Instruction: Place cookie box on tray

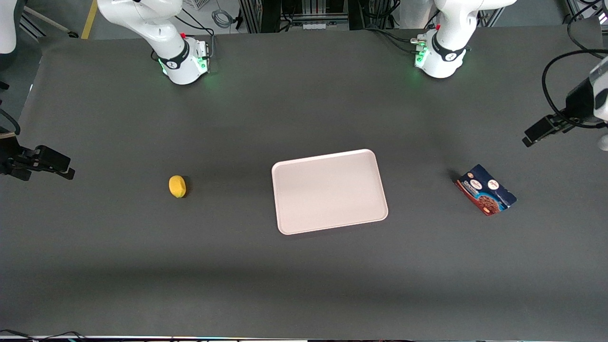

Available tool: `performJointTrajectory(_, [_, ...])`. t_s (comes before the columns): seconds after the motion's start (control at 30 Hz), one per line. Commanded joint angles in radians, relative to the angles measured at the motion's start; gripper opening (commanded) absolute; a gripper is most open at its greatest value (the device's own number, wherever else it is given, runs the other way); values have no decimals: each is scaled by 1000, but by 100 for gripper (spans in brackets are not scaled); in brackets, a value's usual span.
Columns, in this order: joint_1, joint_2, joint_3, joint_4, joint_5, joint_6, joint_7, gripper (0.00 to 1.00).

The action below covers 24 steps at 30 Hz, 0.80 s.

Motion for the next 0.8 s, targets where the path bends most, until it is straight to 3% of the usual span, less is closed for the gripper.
performJointTrajectory(0.0, [-8, 34, 36, -9, -9, 28, -108, 100])
performJointTrajectory(0.47, [-8, 175, 85, -35, -9, 126, -152, 99])
performJointTrajectory(0.77, [-5, 196, 85, -211, -9, 371, -152, 98])
